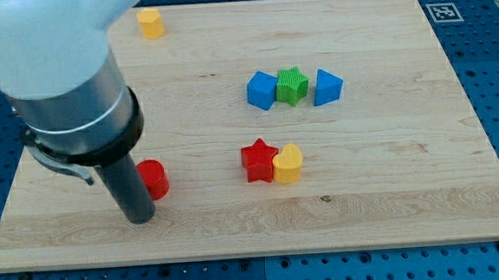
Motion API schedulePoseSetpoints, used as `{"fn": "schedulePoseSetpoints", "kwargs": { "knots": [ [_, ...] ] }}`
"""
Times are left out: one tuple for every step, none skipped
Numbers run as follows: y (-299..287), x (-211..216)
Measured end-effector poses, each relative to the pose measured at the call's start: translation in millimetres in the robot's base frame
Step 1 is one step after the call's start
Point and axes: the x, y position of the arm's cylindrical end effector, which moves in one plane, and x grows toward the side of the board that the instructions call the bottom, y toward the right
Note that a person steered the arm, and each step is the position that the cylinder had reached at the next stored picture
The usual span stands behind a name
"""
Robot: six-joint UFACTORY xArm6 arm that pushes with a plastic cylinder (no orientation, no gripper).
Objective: Push the red circle towards the right
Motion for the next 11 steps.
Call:
{"fn": "schedulePoseSetpoints", "kwargs": {
  "knots": [
    [1,-14],
    [16,-19],
    [-2,-24],
    [-38,-27],
    [-34,-46],
    [-10,-49],
    [17,-49],
    [32,-55],
    [32,-63],
    [24,-85],
    [44,-92]
  ]
}}
